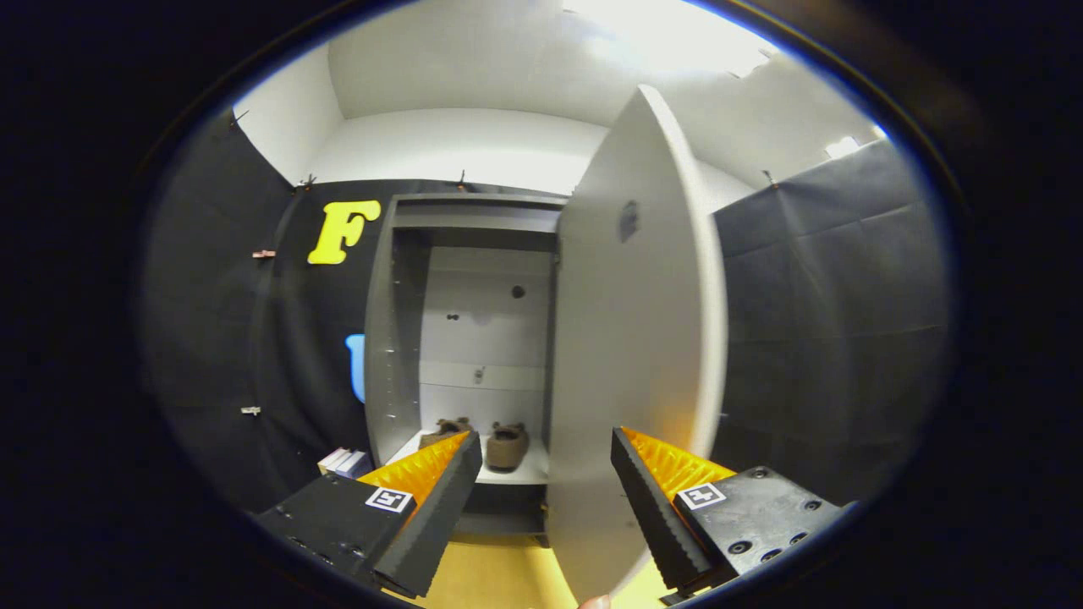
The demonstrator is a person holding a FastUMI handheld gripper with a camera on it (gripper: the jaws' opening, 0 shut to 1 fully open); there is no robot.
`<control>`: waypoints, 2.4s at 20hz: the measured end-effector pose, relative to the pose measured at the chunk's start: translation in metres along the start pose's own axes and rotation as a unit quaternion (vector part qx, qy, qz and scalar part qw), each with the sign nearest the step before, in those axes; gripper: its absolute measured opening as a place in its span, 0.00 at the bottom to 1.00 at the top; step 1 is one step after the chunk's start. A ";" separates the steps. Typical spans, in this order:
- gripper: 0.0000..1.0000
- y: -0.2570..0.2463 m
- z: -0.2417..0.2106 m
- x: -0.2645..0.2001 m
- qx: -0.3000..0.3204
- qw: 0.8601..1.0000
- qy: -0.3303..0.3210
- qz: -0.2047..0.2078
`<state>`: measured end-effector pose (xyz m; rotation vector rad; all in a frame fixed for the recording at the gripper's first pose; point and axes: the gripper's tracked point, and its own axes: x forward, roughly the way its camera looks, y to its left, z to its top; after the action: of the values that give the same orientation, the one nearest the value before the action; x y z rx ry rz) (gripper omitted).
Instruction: Open the shoe cabinet door, grab the shoes and put them into the shoe cabinet, then close the shoe cabinet door.
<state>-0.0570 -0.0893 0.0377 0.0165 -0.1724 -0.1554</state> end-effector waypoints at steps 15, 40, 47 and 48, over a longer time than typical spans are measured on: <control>0.98 -0.184 -0.026 -0.003 -0.019 0.990 0.049 -0.133; 0.97 -0.053 -0.062 0.044 0.045 0.993 0.110 -0.021; 0.98 0.033 -0.062 0.056 0.076 0.989 0.121 0.048; 0.97 0.046 -0.063 0.056 0.079 0.988 0.123 0.059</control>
<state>0.0155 -0.0525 -0.0137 0.1833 0.0606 -0.0205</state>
